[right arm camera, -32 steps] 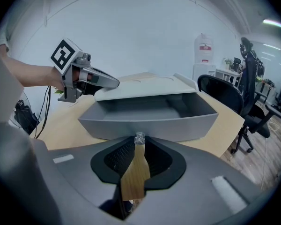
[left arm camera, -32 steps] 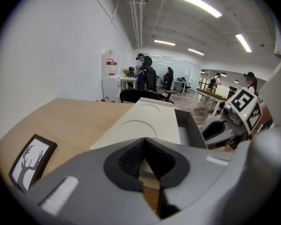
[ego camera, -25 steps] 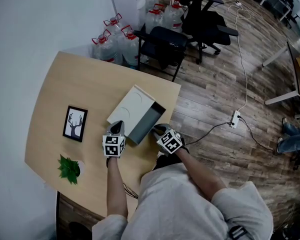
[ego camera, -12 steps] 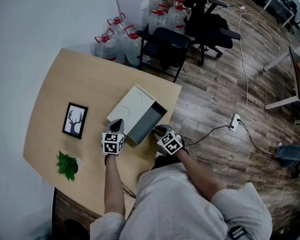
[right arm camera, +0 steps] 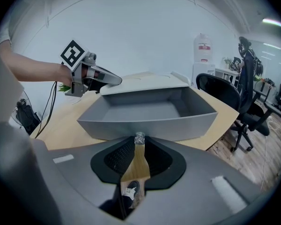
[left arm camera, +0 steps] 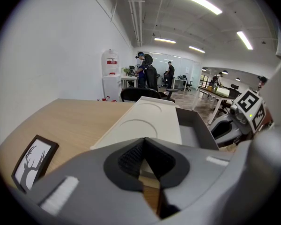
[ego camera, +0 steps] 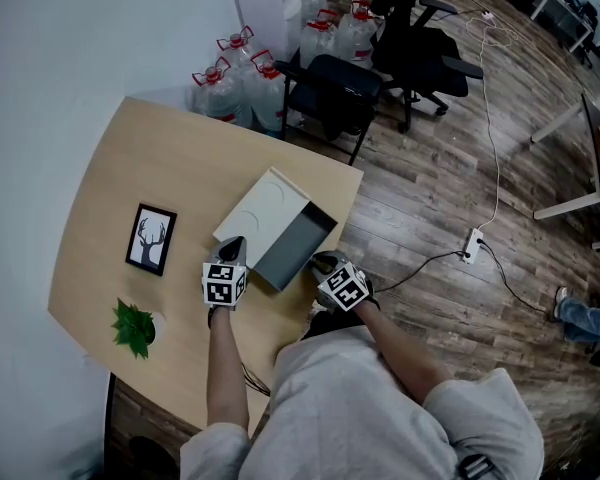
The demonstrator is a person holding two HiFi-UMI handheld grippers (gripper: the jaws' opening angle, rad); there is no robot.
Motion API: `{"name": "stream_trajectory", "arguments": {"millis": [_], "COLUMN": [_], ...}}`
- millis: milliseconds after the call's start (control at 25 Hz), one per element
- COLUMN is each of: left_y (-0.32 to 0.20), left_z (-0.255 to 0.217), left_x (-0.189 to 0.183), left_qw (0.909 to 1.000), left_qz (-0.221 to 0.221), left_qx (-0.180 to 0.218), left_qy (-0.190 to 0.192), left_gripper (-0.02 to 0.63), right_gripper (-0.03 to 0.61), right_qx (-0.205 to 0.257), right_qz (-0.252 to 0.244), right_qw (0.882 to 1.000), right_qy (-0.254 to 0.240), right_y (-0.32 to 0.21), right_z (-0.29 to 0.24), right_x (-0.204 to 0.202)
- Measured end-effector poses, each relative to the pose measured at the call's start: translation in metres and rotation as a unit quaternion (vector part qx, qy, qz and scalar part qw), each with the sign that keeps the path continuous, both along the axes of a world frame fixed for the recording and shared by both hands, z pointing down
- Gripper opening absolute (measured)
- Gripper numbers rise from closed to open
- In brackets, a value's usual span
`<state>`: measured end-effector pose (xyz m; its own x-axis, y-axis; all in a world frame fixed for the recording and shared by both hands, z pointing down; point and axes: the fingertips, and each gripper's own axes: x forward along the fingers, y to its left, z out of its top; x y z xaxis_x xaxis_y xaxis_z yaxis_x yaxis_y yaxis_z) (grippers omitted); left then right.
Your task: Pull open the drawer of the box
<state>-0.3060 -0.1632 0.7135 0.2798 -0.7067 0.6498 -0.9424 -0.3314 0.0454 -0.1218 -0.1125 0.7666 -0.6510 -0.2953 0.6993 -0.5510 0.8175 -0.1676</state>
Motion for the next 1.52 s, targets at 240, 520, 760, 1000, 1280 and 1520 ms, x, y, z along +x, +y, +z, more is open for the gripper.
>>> {"name": "stream_trajectory", "arguments": {"millis": [240,520,760,1000,1280,1520], "left_y": [0.001,-0.001,0.002,-0.002,0.028,0.084], "left_z": [-0.001,0.0,0.001,0.001,-0.014,-0.042], "left_x": [0.002,0.0,-0.006,-0.001,0.021,0.092], "left_qw": [1.0,1.0,0.9998,0.9996,0.9958,0.9858], "left_qz": [-0.001,-0.003,-0.012,-0.024,-0.09,-0.148], "left_qx": [-0.002,0.0,-0.006,-0.005,-0.012,0.001], "left_qy": [-0.003,-0.005,-0.012,-0.012,0.014,0.079], "left_gripper": [0.053,0.053,0.054,0.054,0.054,0.054], "right_gripper": [0.067,0.067,0.069,0.069,0.066,0.066], "right_qx": [-0.005,0.0,-0.003,-0.021,-0.038,-0.002], "right_qz": [-0.005,-0.014,-0.013,-0.012,-0.035,-0.031], "right_qw": [1.0,1.0,1.0,1.0,0.999,0.998], "right_qy": [-0.002,0.0,-0.015,-0.004,0.001,-0.063], "right_y": [0.013,0.015,0.014,0.02,0.04,0.026], "right_z": [0.006,-0.001,0.004,0.0,-0.012,-0.077], "right_x": [0.01,0.014,0.013,0.024,0.066,0.074]}}
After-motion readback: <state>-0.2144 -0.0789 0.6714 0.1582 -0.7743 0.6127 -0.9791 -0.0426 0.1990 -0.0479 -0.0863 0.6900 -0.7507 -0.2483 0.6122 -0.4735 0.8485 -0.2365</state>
